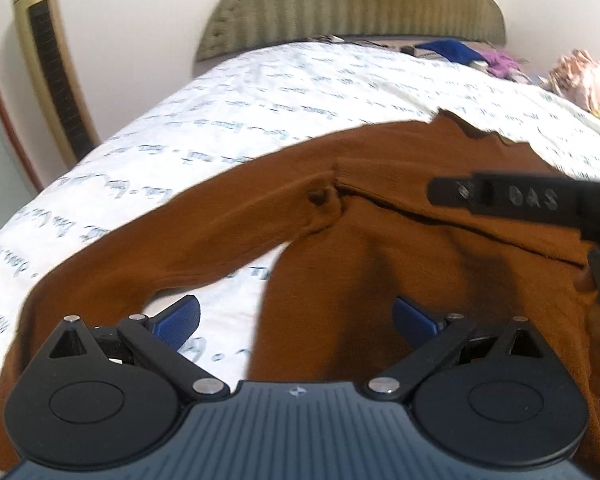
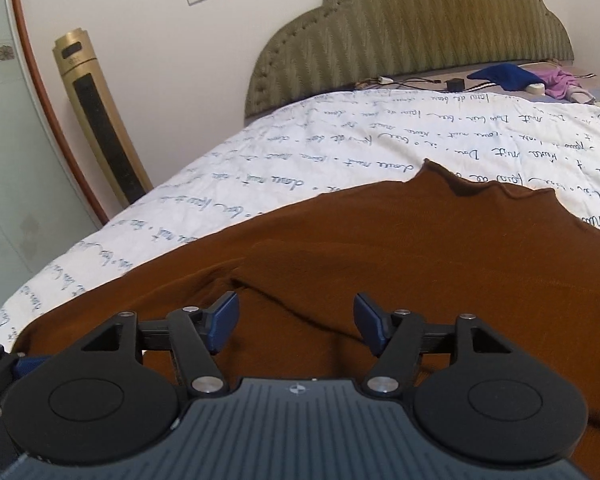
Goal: Fold small clothes
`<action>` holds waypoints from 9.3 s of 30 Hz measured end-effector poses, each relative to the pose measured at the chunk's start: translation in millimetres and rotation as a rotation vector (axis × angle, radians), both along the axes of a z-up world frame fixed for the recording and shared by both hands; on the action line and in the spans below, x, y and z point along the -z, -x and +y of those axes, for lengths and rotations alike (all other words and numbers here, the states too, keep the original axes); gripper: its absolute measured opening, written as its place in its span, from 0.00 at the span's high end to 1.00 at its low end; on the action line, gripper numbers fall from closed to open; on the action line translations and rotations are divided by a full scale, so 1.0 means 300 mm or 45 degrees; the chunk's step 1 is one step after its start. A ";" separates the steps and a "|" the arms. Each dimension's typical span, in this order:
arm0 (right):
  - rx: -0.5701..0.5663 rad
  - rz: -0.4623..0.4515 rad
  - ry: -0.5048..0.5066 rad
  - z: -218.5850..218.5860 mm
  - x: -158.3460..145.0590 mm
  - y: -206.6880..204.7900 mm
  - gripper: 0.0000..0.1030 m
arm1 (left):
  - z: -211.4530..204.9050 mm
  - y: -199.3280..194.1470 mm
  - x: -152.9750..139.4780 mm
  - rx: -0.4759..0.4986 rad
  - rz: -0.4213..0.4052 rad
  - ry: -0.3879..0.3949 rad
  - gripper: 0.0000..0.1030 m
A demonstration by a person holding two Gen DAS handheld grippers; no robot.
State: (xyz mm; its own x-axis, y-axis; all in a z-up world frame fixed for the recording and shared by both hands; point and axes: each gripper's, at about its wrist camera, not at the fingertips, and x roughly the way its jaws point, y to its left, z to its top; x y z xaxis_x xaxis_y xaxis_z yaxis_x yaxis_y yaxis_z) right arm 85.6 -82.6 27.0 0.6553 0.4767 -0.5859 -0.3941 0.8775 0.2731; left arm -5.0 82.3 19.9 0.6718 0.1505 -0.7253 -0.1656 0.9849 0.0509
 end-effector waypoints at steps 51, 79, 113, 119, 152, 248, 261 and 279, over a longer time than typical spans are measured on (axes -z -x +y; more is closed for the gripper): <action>-0.944 0.455 -0.245 0.810 0.155 0.434 0.88 | 0.693 0.136 0.038 -0.255 0.128 -0.080 0.00; -0.444 0.035 -0.290 0.149 -0.106 0.343 0.92 | 0.341 -0.052 -0.249 -0.012 -0.113 0.298 0.96; 0.124 0.460 -0.619 -0.386 0.261 0.144 0.60 | -0.054 0.054 0.024 0.582 -0.099 0.044 0.14; 0.139 0.385 -0.573 -0.353 0.207 0.098 0.87 | -0.130 0.053 0.061 0.619 -0.134 -0.211 0.14; 0.587 -0.088 -0.131 -0.732 -0.027 -0.151 0.88 | -0.111 -0.508 0.059 0.145 -0.113 -0.277 0.13; 0.489 -0.007 0.262 -0.386 0.226 0.344 0.00 | -0.158 -0.075 0.199 0.163 -0.133 -0.094 0.03; 0.490 -0.012 0.263 -0.385 0.227 0.347 0.00 | -0.153 -0.072 0.204 0.160 -0.145 -0.078 0.02; 0.488 -0.015 0.273 -0.379 0.227 0.348 0.00 | -0.153 -0.074 0.205 0.160 -0.145 -0.074 0.02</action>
State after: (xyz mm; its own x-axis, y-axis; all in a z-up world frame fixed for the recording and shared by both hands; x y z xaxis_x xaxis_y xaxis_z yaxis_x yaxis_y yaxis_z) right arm -18.9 -196.4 -41.2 0.7682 0.0659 -0.6369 -0.0308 0.9973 0.0660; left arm 17.2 36.3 -41.6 0.7654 0.0998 -0.6358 -0.0494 0.9941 0.0965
